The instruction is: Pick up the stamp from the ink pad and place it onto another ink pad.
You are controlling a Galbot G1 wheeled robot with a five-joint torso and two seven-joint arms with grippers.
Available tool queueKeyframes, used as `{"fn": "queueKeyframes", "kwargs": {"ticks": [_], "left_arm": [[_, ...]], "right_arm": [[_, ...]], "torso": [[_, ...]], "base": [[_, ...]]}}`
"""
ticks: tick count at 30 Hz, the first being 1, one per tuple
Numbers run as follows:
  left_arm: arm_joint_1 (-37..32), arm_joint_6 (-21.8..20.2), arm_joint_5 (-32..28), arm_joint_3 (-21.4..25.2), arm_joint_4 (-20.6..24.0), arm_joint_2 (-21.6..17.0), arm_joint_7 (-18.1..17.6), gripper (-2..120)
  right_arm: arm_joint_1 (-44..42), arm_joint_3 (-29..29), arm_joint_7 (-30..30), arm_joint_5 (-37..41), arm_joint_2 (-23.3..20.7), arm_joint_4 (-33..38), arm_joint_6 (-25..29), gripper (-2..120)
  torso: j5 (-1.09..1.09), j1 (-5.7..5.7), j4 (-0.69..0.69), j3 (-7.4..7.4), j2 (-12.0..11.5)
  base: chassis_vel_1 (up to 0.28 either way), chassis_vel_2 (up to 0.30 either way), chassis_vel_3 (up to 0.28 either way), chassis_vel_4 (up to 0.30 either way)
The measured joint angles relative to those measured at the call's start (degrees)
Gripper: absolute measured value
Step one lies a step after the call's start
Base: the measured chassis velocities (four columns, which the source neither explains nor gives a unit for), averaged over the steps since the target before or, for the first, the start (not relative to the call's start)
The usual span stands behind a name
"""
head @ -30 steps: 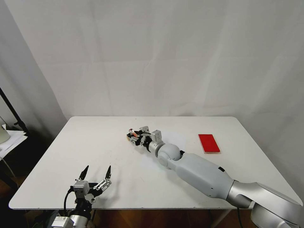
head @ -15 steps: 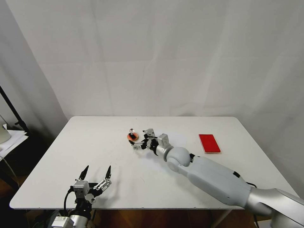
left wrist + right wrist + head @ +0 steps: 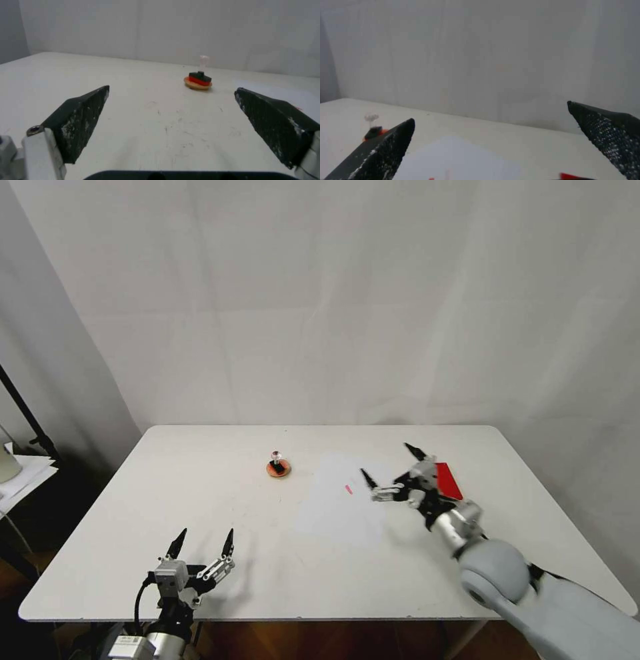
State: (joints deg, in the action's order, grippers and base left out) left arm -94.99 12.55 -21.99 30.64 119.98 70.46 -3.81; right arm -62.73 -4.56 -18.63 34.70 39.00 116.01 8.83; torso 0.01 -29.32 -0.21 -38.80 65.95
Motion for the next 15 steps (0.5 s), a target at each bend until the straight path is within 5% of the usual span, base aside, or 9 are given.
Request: {"fn": "queueKeyframes", "kwargs": {"ticks": [6,15], "left_arm": [[0.0,0.0,0.0,0.0,0.0,0.0,0.0,100],[0.0,0.0,0.0,0.0,0.0,0.0,0.0,100]], "right_arm": [[-22.7,-15.02,0.75,-5.99,9.35,5.41,2.99,100],[-35.39,-23.14,4.13,-16.83,19.73,5.17,7.92,100]], "torso": [[0.01,0.01,-0.02,0.0,0.0],[-0.02,0.0,0.0,0.0,0.0]], "base": [[0.0,0.0,0.0,0.0],[0.0,0.0,0.0,0.0]]}}
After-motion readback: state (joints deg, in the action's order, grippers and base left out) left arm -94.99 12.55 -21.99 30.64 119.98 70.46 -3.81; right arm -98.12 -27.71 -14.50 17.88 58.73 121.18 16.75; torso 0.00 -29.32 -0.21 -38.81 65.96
